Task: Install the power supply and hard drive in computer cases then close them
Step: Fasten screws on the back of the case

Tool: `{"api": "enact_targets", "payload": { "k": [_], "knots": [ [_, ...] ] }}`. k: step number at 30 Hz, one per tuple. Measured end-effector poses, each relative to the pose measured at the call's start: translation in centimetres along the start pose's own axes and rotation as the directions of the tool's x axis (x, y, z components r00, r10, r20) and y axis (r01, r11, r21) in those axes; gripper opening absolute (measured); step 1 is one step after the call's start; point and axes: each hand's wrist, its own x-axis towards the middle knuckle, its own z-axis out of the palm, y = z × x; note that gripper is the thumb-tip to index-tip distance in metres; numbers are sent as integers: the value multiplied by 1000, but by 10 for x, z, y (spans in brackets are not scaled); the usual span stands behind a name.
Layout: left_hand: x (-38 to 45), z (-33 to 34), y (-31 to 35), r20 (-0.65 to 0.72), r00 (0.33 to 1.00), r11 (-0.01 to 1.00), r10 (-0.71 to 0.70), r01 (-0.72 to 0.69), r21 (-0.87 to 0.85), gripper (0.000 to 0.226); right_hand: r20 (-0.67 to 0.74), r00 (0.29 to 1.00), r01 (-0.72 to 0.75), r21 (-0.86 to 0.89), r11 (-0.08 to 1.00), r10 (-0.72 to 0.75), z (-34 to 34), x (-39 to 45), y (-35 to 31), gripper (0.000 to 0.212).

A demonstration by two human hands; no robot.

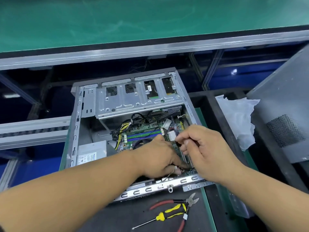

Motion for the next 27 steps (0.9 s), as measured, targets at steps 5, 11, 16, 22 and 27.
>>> {"api": "enact_targets", "payload": {
  "k": [5, 11, 16, 22, 27],
  "knots": [
    [10, 2, 5, 13, 999, 966, -39, 41, -256, 13, -24, 999, 40, -75, 996, -42, 1, 0, -1, 32],
    [17, 1, 0, 138, 988, 997, -71, 67, 34, 17, -24, 998, 49, -104, 993, -52, 1, -1, -5, 29],
    [16, 0, -12, 182, 965, 925, -190, 114, 362, 6, -18, 997, 69, -133, 989, -72, 1, -1, -8, 28],
    [17, 7, -14, 196, 950, 933, -242, 172, 316, 7, -17, 997, 69, -142, 987, -72, 1, -1, -10, 26],
    [16, 15, -8, 142, 966, 952, -215, 175, 249, 16, -16, 998, 57, -155, 986, -60, 1, -2, -10, 25]
  ]
}}
